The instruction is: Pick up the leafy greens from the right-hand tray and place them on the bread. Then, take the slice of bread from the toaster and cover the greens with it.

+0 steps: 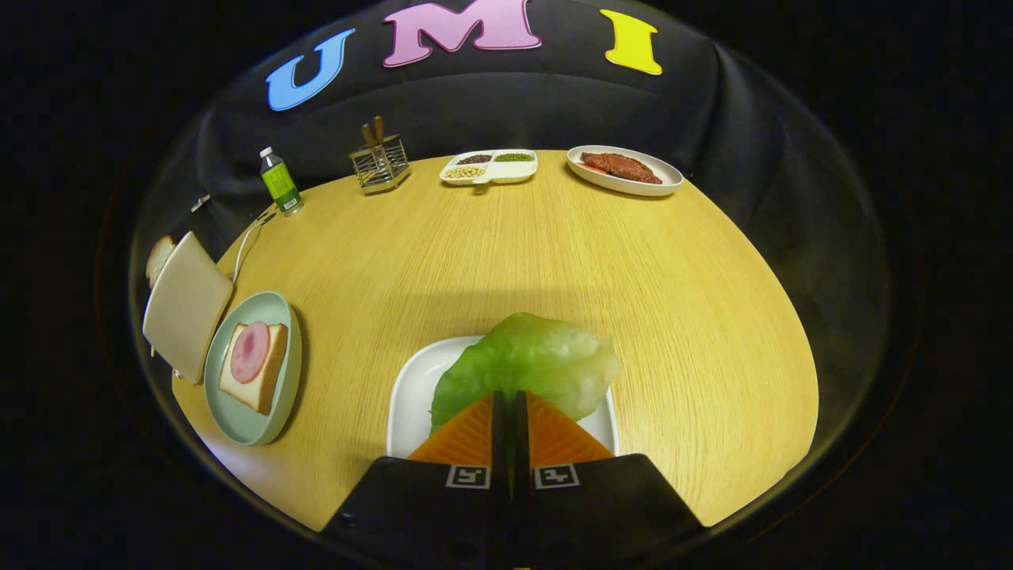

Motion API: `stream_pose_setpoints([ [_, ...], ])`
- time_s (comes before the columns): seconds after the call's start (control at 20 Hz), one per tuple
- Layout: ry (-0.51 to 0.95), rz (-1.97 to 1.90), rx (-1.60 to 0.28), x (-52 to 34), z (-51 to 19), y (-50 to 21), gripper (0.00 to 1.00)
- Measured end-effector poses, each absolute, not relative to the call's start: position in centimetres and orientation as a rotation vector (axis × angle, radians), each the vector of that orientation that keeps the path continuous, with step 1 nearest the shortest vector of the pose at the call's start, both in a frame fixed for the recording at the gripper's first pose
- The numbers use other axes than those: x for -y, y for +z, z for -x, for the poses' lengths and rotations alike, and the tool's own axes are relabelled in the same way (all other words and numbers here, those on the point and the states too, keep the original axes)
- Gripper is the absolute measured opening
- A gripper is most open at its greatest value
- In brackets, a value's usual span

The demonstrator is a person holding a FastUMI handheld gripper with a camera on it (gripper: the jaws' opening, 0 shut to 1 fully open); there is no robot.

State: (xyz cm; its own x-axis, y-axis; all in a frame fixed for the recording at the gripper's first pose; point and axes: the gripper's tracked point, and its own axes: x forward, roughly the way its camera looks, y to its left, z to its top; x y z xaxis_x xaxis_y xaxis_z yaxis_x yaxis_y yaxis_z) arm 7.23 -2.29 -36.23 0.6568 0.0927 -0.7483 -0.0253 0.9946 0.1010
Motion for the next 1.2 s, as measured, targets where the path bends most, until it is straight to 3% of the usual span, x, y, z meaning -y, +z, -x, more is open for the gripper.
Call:
stream_pose_setpoints([
  [0.6,0.036,-0.063,-0.759,0.3,-5.7,-28.0,0.06],
  [1.2,0.170,-0.075,-0.633,-9.9,-5.9,-19.5,0.05],
])
